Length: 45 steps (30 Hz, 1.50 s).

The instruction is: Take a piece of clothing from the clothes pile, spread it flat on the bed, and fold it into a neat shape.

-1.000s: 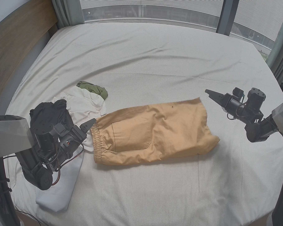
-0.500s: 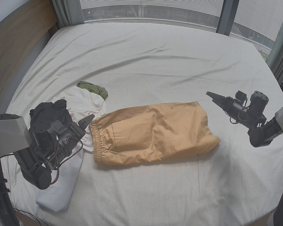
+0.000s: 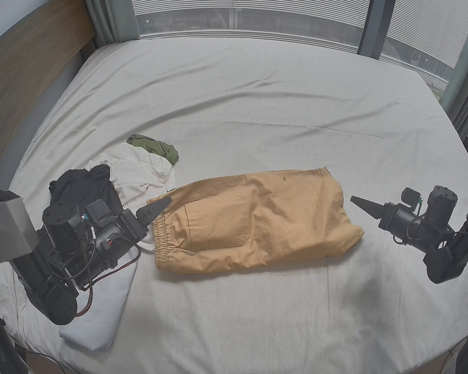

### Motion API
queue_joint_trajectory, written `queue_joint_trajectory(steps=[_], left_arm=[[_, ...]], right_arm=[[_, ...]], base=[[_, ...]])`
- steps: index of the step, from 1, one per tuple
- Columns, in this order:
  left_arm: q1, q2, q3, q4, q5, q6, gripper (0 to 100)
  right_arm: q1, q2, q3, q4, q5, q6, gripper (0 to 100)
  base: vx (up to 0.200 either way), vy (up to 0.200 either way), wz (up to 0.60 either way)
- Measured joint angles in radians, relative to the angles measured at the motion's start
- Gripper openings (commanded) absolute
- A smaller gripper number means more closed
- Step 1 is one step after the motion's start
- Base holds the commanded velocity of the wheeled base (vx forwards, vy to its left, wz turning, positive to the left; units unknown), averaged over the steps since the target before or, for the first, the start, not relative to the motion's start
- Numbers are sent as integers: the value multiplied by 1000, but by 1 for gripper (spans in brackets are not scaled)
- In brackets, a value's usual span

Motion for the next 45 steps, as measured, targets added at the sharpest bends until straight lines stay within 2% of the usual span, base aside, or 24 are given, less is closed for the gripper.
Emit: queue_joint_trajectory(steps=[3, 7, 13, 19, 22, 35, 45], left_arm=[[-3, -45, 34, 0, -118, 57, 100], [-4, -103, 115, 0, -186, 102, 100], [11, -145, 176, 0, -204, 247, 100], [20, -133, 194, 0, -178, 493, 100], [27, -115, 198, 0, -160, 563, 100], [55, -82, 193, 0, -151, 568, 100], [59, -75, 192, 0, -151, 568, 100]], right_arm=[[-6, -7, 24, -11, -4, -4, 100], [-14, -15, 46, -17, -6, -7, 100], [-23, -22, 79, -17, -6, -8, 100], [-23, -17, 100, 3, -7, -8, 100], [-20, 0, 107, 43, -7, -7, 100], [-2, 73, 106, 95, -10, -6, 100], [64, 151, 56, 81, -65, 30, 100]], base=[[0, 0, 0], [0, 0, 0], [0, 0, 0], [0, 0, 0], [0, 0, 0], [0, 0, 0], [0, 0, 0]])
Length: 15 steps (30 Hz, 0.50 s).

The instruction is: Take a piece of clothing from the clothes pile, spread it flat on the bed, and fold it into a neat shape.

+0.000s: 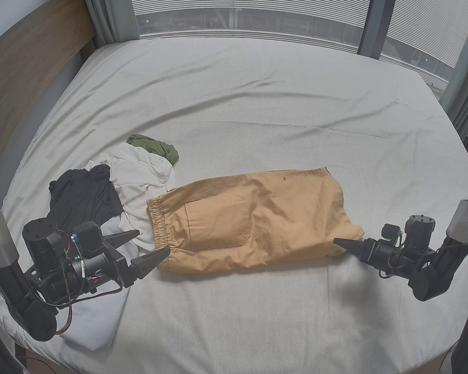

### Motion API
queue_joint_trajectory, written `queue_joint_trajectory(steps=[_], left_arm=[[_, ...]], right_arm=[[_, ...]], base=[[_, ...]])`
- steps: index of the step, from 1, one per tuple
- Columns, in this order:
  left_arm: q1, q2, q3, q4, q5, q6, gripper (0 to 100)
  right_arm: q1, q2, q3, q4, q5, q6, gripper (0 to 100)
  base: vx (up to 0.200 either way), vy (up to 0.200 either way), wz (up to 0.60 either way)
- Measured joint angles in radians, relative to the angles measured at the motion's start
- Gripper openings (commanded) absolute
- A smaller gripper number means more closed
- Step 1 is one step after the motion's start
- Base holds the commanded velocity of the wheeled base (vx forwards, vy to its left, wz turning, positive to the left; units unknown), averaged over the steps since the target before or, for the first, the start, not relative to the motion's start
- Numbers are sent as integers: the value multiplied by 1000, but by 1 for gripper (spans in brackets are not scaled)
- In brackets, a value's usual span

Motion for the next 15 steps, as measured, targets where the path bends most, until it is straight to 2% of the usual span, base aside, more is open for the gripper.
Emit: queue_joint_trajectory(steps=[6, 15], left_arm=[[0, 2, 0, 0, 0, 0, 100], [0, 11, 1, 0, -1, 0, 100]], right_arm=[[24, 26, -48, -12, -9, 47, 100], [16, 43, -93, -84, -68, 86, 100]], base=[[0, 0, 0], [0, 0, 0]])
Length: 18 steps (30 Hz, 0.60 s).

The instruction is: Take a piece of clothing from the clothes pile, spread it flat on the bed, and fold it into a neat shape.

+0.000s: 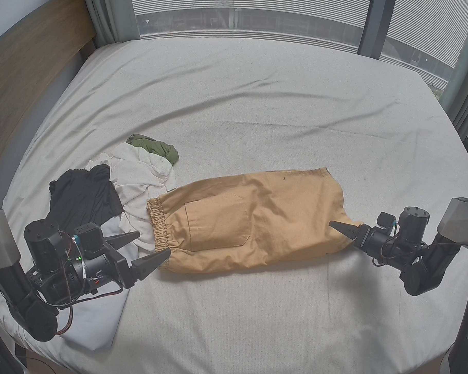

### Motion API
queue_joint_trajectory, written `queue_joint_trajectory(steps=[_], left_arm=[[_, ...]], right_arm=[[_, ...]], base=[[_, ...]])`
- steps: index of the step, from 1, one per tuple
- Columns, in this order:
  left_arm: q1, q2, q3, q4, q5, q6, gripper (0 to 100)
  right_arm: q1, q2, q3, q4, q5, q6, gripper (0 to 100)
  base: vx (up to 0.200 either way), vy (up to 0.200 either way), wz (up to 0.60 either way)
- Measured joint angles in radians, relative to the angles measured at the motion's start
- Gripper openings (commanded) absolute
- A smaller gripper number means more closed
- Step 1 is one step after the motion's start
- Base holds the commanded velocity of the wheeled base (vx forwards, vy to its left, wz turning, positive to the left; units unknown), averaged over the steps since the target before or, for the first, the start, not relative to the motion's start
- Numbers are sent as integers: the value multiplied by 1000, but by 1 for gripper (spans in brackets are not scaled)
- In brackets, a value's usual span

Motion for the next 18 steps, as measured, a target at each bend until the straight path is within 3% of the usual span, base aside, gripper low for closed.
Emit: queue_joint_trajectory(steps=[18], left_arm=[[0, 11, 0, 0, -1, 0, 100]], right_arm=[[34, 42, -6, -9, 0, 14, 100]], base=[[0, 0, 0]])
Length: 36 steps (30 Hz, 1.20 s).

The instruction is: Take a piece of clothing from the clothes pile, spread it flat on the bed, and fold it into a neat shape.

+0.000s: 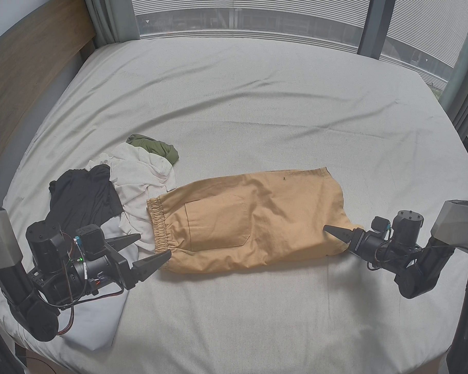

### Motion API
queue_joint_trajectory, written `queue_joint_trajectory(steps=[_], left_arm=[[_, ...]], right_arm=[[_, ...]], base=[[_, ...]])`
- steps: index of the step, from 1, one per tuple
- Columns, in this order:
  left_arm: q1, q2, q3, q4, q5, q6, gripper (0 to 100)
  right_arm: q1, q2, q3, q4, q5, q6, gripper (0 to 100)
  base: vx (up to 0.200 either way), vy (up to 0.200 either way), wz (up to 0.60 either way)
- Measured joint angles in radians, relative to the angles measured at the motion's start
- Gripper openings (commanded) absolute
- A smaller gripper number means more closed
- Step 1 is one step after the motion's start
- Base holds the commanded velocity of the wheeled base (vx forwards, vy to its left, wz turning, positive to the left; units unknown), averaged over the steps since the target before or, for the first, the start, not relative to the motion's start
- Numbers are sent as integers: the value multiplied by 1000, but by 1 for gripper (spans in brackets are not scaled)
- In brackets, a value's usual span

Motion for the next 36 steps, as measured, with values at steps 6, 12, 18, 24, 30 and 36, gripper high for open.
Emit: queue_joint_trajectory(steps=[6, 12, 18, 24, 30, 36], left_arm=[[0, 0, 0, 0, 0, 0, 100], [0, 0, 0, 0, 0, 0, 100], [1, 0, -1, 0, 1, 0, 100], [5, 1, -1, 0, 2, -7, 100], [15, 8, -1, 0, 0, -18, 100], [19, 10, -1, 0, 0, -19, 100]], right_arm=[[38, 44, -22, -60, -3, 28, 100], [65, 98, -59, -130, -67, 43, 100], [71, 127, -83, -144, -79, 51, 100], [69, 137, -84, -134, -83, 53, 0], [70, 133, -64, -141, -80, 52, 0], [70, 119, -32, -157, -80, 47, 0]], base=[[0, 0, 0], [0, 0, 0], [0, 0, 0], [0, 0, 0], [0, 0, 0], [0, 0, 0]])
